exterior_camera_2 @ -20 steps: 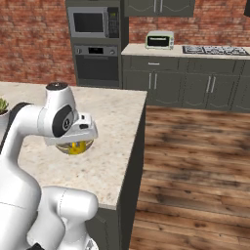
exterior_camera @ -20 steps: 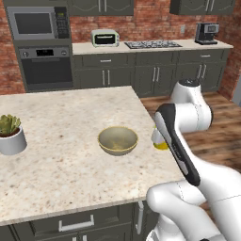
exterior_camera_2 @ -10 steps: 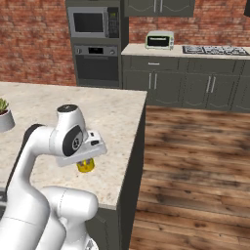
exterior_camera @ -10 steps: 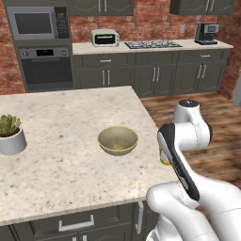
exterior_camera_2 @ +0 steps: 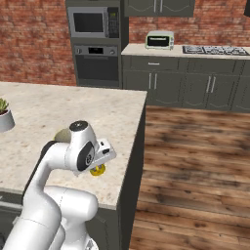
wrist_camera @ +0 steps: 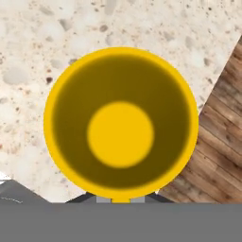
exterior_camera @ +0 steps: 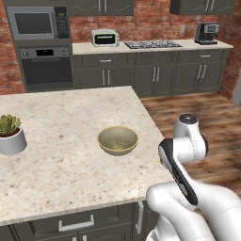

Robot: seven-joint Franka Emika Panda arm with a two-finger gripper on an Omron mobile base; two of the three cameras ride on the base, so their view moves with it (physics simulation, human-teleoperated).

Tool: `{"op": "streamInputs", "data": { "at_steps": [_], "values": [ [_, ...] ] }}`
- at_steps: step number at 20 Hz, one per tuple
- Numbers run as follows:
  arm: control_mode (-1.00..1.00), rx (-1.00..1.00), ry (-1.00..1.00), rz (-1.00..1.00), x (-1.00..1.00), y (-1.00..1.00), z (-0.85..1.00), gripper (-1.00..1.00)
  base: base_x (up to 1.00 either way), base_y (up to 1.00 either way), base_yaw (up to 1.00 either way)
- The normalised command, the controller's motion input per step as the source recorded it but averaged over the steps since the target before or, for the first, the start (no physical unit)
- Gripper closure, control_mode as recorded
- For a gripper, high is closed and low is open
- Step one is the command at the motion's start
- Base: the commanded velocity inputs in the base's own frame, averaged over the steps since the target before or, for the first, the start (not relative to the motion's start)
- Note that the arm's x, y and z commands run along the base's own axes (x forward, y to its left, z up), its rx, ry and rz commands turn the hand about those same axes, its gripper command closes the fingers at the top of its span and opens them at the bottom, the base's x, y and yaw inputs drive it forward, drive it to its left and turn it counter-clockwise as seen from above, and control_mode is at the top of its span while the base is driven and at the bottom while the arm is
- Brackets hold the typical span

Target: Clear the mugs and bowl far away from the sink.

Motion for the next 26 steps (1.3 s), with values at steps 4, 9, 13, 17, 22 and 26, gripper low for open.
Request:
{"op": "streamInputs", "data": {
  "at_steps": [4,9,13,17,22,26],
  "values": [
    [-1.0,0.05,0.0,0.04,0.65,-0.15,-0.27,1.0,0.0,0.0,0.0],
    [-1.0,0.0,0.13,0.0,0.54,-0.05,-0.07,1.0,0.0,0.0,0.0],
    [-1.0,0.0,0.21,-0.03,0.54,0.0,-0.02,1.0,0.0,0.0,0.0],
    [-1.0,0.0,0.17,-0.01,0.42,0.0,-0.13,1.0,0.0,0.0,0.0],
    [-1.0,0.0,0.02,0.0,0.02,0.0,-0.33,1.0,0.0,0.0,0.0],
    [-1.0,0.0,0.0,0.0,0.0,0.0,-0.45,1.0,0.0,0.0,0.0]
  ]
}}
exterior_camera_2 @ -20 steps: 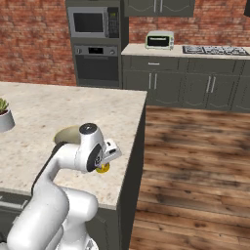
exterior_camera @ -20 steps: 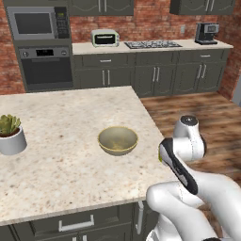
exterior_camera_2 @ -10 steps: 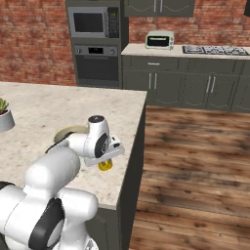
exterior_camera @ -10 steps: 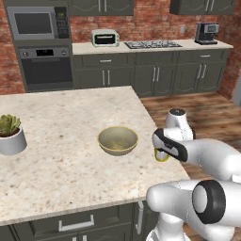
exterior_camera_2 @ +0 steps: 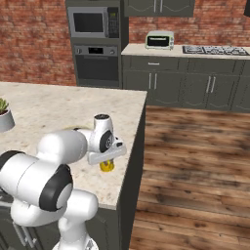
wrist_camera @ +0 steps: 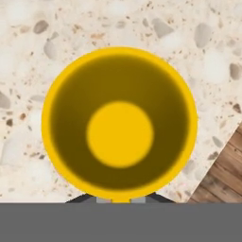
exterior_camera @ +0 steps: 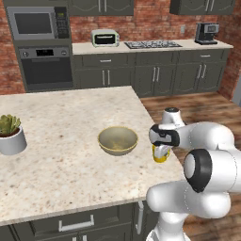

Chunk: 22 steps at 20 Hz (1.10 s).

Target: Clear the mugs and bowl far away from the sink.

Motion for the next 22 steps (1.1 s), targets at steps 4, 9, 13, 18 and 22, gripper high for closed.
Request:
{"op": "streamInputs", "data": {
  "at_steps": [4,9,13,18,22],
  "values": [
    [-1.0,0.04,0.0,0.0,0.0,0.0,-0.52,1.0,0.0,0.0,0.0],
    [-1.0,0.01,-0.03,0.0,0.0,0.0,-0.53,1.0,0.0,0.0,0.0],
    [-1.0,0.06,0.0,0.0,-0.03,0.09,-0.65,-1.0,0.0,0.0,0.0],
    [-1.0,0.0,-0.01,0.0,0.0,0.18,0.02,-1.0,0.0,0.0,0.0],
    [-1.0,-0.01,0.0,0.0,-0.04,0.13,0.27,-1.0,0.0,0.0,0.0]
  ]
}}
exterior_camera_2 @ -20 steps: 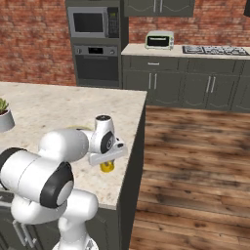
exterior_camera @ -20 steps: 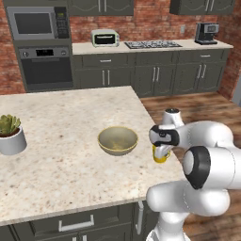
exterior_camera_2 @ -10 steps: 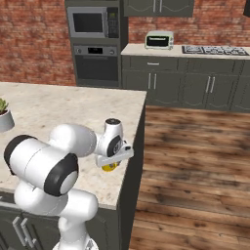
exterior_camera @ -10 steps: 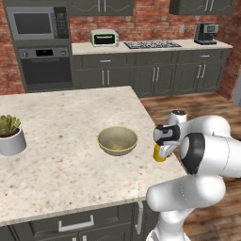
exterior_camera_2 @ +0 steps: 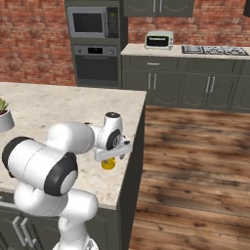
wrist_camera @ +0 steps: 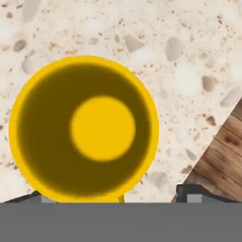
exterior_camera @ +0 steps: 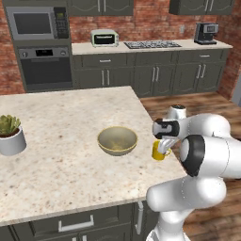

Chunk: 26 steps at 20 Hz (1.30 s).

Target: Clear the mugs and bowl far away from the sink.

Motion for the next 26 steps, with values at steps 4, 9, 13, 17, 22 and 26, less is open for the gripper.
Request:
{"op": "streamInputs", "data": {
  "at_steps": [4,9,13,17,22,26],
  "values": [
    [-1.0,0.0,0.0,0.0,-0.18,0.07,0.26,-1.0,0.0,0.0,0.0],
    [-1.0,0.0,0.03,-0.01,-0.34,0.0,0.61,-1.0,0.0,0.0,0.0],
    [-1.0,0.0,0.07,-0.04,-0.32,0.08,0.97,-1.0,0.0,0.0,0.0],
    [-1.0,0.0,0.02,-0.07,-0.37,0.04,0.86,-1.0,0.0,0.0,0.0],
    [-1.0,0.0,0.01,-0.07,-0.35,0.0,0.61,-1.0,0.0,0.0,0.0],
    [-1.0,0.0,0.01,-0.06,-0.31,0.0,0.46,-1.0,0.0,0.0,0.0]
  ]
}}
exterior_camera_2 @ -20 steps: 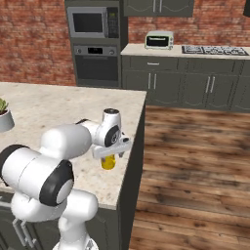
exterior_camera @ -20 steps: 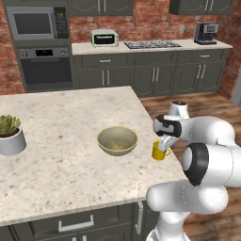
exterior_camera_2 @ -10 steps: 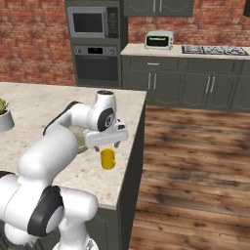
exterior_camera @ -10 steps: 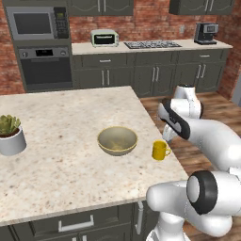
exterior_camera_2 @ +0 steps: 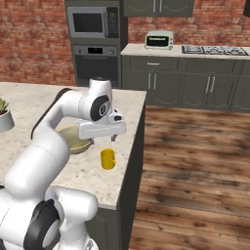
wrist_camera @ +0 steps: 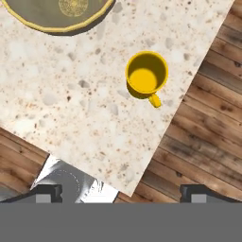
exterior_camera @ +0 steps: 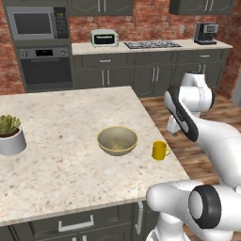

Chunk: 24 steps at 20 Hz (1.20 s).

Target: Clear the mugs and bowl far away from the sink.

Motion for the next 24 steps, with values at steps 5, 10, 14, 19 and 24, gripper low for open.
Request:
{"op": "streamInputs", "data": {
  "at_steps": [5,10,14,19,24],
  "values": [
    [-1.0,0.01,-0.02,-0.04,-0.55,0.02,0.24,-1.0,0.0,0.0,0.0],
    [-1.0,0.0,-0.07,-0.1,-0.48,0.13,0.14,-1.0,0.0,0.0,0.0],
    [-1.0,0.0,-0.04,-0.1,-0.34,0.09,0.17,-1.0,0.0,0.0,0.0],
    [-1.0,0.0,-0.02,-0.08,-0.26,0.13,0.19,-1.0,0.0,0.0,0.0],
    [-1.0,-0.01,-0.02,-0.15,-0.14,0.11,0.1,-1.0,0.0,0.0,0.0]
  ]
}}
